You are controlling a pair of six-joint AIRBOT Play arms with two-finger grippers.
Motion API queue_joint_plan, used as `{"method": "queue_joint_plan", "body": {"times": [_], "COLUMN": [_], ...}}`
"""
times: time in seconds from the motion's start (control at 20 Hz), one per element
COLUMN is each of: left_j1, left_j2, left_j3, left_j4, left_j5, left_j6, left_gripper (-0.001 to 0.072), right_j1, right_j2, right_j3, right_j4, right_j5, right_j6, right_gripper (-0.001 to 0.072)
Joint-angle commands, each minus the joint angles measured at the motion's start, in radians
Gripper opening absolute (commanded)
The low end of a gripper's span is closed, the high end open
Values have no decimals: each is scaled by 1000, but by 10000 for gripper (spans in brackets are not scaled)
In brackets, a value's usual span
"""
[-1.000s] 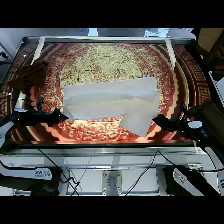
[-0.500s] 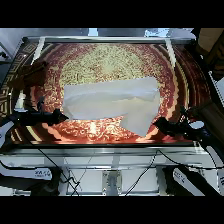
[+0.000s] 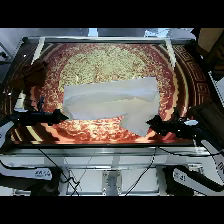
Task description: Fold the shirts.
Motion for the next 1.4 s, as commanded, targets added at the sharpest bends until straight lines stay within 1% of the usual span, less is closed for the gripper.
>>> {"method": "queue_joint_plan", "body": {"times": [0.0, 0.05, 0.1, 0.2, 0.35, 0.45, 0.6, 0.65, 0.7, 0.8, 0.95, 1.1, 1.15, 1.25, 1.35], "left_j1": [1, 1, 1, 1, 1, 2, 2, 2, 2, 3, 21, 84, 108, 148, 177], "left_j2": [1, 1, 1, 1, 1, 2, 27, 52, 82, 156, 277, 385, 412, 468, 513], "left_j3": [0, 1, 0, 1, 2, 4, 4, 4, 7, 31, 69, 107, 124, 164, 191], "left_j4": [0, 0, 0, -9, -73, -189, -416, -467, -486, -474, -466, -462, -439, -318, -225], "left_j5": [-2, -3, -3, -11, -55, -110, -216, -232, -234, -241, -247, -269, -293, -325, -315], "left_j6": [1, 1, 1, 1, 9, 70, 160, 179, 182, 179, 160, 111, 89, 28, -12], "left_gripper": [15, 15, 15, 15, 14, 14, 12, 12, 12, 12, 12, 11, 11, 11, 11], "right_j1": [82, 102, 111, 114, 114, 114, 113, 113, 113, 113, 113, 112, 112, 113, 113], "right_j2": [-61, -63, -63, -63, -59, -50, -23, -12, -2, 28, 104, 193, 221, 284, 340], "right_j3": [-2, -2, 2, 20, 98, 165, 262, 290, 320, 365, 407, 436, 440, 440, 439], "right_j4": [53, 65, 68, 80, 79, 78, 54, 39, 21, 0, -7, -89, -126, -181, -206], "right_j5": [-96, -121, -137, -148, -133, -107, -43, -18, 11, 50, 56, 50, 51, 51, 34], "right_j6": [-41, -77, -107, -158, -216, -225, -224, -224, -223, -219, -211, -122, -79, -12, 28], "right_gripper": [366, 277, 160, 28, 26, 26, 26, 26, 26, 26, 25, 25, 25, 25, 25]}}
